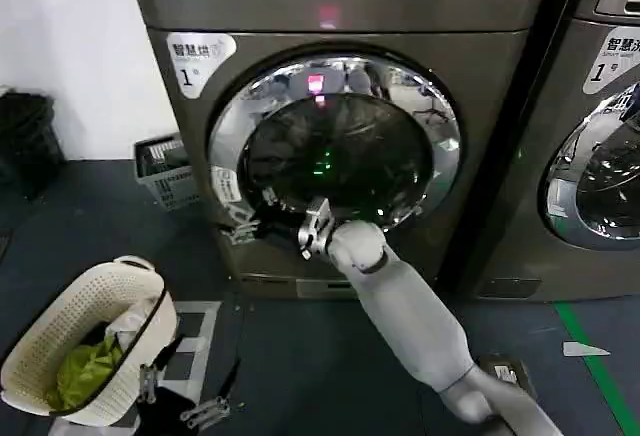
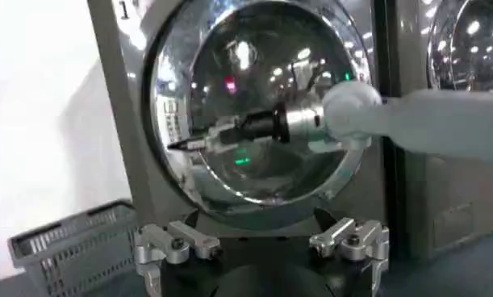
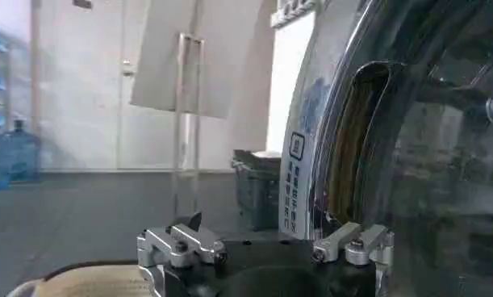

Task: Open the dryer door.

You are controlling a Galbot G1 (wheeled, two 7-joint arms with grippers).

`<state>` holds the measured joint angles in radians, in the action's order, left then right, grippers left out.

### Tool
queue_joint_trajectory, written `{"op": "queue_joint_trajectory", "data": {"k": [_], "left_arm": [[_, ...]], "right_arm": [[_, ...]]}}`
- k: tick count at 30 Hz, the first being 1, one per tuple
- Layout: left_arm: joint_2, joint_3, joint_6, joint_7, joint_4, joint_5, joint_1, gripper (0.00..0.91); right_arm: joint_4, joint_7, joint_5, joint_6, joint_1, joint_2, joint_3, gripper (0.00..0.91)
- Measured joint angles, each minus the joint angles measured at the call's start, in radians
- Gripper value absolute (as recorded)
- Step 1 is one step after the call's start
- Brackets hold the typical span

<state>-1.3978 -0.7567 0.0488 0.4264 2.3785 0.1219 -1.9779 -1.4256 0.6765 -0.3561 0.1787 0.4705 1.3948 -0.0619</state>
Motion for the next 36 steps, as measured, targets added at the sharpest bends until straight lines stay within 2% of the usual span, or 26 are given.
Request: {"op": "queue_joint_trajectory", "data": {"k": [3, 8, 14, 21, 32, 36], "left_arm": [[0.009, -0.017, -0.022, 0.006, -0.016, 0.022, 0.019, 0.907], [0.019, -0.052, -0.025, 0.017, -0.036, 0.059, 0.05, 0.907], [0.038, -0.1, -0.113, 0.06, -0.038, 0.068, 0.094, 0.907], [0.066, -0.168, -0.123, 0.105, -0.077, 0.112, 0.146, 0.907], [0.128, -0.284, -0.136, 0.248, -0.164, 0.262, 0.227, 0.907], [0.149, -0.325, -0.14, 0.275, -0.2, 0.299, 0.247, 0.907]], "right_arm": [[-0.015, 0.044, -0.013, -0.002, 0.008, -0.011, 0.007, 0.907], [-0.047, 0.13, -0.024, -0.042, 0.027, -0.033, 0.014, 0.907], [-0.093, 0.212, -0.051, -0.06, 0.054, -0.061, 0.021, 0.907], [-0.146, 0.314, -0.091, -0.061, 0.089, -0.09, 0.051, 0.907], [-0.2, 0.435, -0.123, -0.065, 0.125, -0.135, 0.073, 0.907], [-0.205, 0.496, -0.158, -0.082, 0.132, -0.154, 0.084, 0.907]]}}
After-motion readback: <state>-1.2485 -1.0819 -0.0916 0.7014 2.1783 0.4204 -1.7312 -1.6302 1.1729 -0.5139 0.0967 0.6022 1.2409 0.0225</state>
